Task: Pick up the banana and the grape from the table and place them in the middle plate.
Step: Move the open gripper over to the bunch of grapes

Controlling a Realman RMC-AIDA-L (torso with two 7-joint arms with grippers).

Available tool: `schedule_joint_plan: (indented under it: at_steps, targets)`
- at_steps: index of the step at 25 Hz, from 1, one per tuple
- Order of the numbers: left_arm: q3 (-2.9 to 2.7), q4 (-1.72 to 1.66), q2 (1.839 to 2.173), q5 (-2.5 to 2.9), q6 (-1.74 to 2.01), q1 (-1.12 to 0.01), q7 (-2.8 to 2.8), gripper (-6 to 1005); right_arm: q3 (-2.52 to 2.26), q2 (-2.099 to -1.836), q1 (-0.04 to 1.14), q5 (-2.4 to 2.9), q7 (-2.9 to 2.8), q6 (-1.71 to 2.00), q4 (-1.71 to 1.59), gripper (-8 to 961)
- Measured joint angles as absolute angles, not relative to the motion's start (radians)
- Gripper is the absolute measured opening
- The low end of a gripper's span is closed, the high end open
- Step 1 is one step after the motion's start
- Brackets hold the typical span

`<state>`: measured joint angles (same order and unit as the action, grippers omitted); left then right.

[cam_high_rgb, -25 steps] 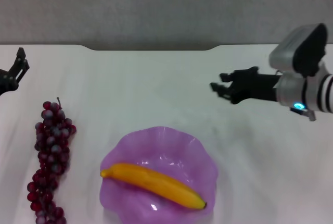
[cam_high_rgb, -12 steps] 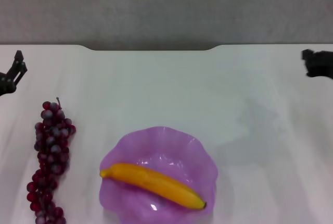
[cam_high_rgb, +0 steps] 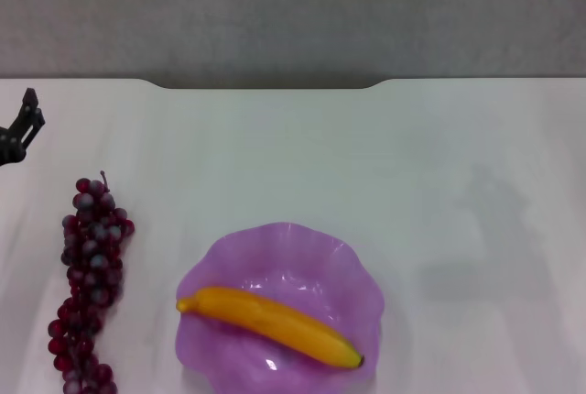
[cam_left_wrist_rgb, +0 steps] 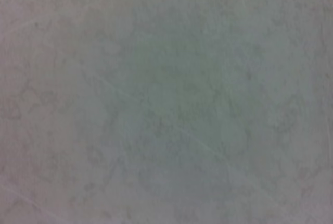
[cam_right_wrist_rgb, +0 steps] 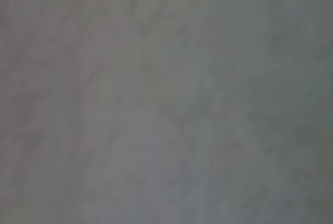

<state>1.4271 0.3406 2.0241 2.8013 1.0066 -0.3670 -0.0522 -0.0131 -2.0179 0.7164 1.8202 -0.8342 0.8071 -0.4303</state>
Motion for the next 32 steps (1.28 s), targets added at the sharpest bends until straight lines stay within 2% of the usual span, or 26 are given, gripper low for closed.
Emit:
schedule_joint_plan:
  at_steps: [10, 19, 26, 29, 32]
  targets:
    - [1.429, 0.337, 2.022, 2.797, 1.005, -0.376, -0.055, 896, -0.011, -2.022, 0.588, 1.485, -0.634, 0.962, -0.384, 21]
    - [1.425, 0.338, 2.024, 2.796, 1.005, -0.370, -0.059, 895, 0.118, -2.016, 0.454, 1.262, -0.187, 1.154, -0.018, 21]
    - [1.413, 0.346, 2.032, 2.803, 0.980, -0.364, -0.061, 894, 0.132, -2.014, 0.379, 1.227, -0.065, 1.223, 0.134, 21]
    - [1.367, 0.395, 2.037, 2.796, 0.953, -0.332, -0.068, 894, 0.140, -2.014, 0.370, 1.212, -0.023, 1.211, 0.149, 21]
    - [1.318, 0.533, 2.036, 2.793, 0.885, -0.254, -0.066, 894, 0.141, -2.014, 0.370, 1.209, 0.035, 1.193, 0.167, 21]
